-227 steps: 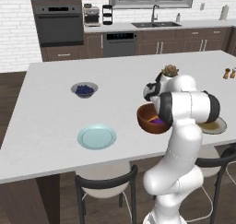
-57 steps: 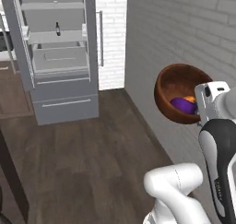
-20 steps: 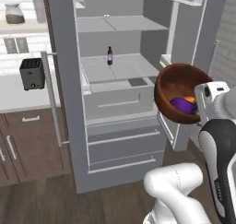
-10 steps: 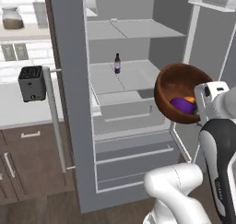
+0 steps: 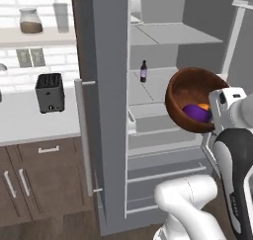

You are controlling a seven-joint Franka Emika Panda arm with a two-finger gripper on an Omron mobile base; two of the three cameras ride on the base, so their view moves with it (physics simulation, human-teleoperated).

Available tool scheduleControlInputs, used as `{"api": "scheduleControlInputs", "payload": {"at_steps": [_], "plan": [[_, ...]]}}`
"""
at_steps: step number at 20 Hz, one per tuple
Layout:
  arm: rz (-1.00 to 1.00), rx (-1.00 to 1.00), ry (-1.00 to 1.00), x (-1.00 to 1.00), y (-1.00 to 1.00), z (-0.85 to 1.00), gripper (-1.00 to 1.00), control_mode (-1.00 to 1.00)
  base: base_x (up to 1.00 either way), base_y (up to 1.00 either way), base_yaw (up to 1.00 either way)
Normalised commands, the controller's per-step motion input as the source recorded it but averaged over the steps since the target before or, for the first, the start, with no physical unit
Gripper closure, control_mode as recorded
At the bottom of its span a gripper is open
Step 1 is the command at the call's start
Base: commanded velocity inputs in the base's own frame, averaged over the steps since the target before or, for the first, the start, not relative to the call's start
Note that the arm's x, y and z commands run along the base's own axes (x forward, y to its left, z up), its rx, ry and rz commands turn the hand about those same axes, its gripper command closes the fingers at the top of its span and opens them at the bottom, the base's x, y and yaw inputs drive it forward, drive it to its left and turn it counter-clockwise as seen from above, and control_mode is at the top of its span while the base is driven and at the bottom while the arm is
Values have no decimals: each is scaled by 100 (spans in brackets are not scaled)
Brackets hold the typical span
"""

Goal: Pick the chicken drumstick and eggplant from their plates and place them in the bowl. Then put the bowl in the fridge.

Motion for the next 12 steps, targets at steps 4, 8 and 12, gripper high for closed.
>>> {"api": "scheduleControlInputs", "payload": {"at_steps": [4, 8, 12], "plan": [[0, 0, 0, 0, 0, 0, 100, 100, 25, -10, 14], [0, 0, 0, 0, 0, 0, 100, 100, 29, -7, 13], [0, 0, 0, 0, 0, 0, 100, 100, 42, -1, 10]]}}
